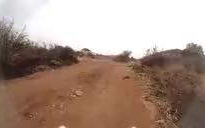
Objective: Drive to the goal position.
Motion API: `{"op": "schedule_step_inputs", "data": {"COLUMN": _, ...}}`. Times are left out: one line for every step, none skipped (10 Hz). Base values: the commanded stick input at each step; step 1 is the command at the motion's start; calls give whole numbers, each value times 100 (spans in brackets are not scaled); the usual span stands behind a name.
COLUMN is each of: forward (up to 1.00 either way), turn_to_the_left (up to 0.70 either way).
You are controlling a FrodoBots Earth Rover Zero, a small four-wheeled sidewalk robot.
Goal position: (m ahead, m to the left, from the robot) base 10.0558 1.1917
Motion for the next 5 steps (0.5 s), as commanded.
{"op": "schedule_step_inputs", "data": {"forward": 50, "turn_to_the_left": 0}}
{"op": "schedule_step_inputs", "data": {"forward": 50, "turn_to_the_left": 0}}
{"op": "schedule_step_inputs", "data": {"forward": 50, "turn_to_the_left": 0}}
{"op": "schedule_step_inputs", "data": {"forward": 50, "turn_to_the_left": 0}}
{"op": "schedule_step_inputs", "data": {"forward": 50, "turn_to_the_left": 0}}
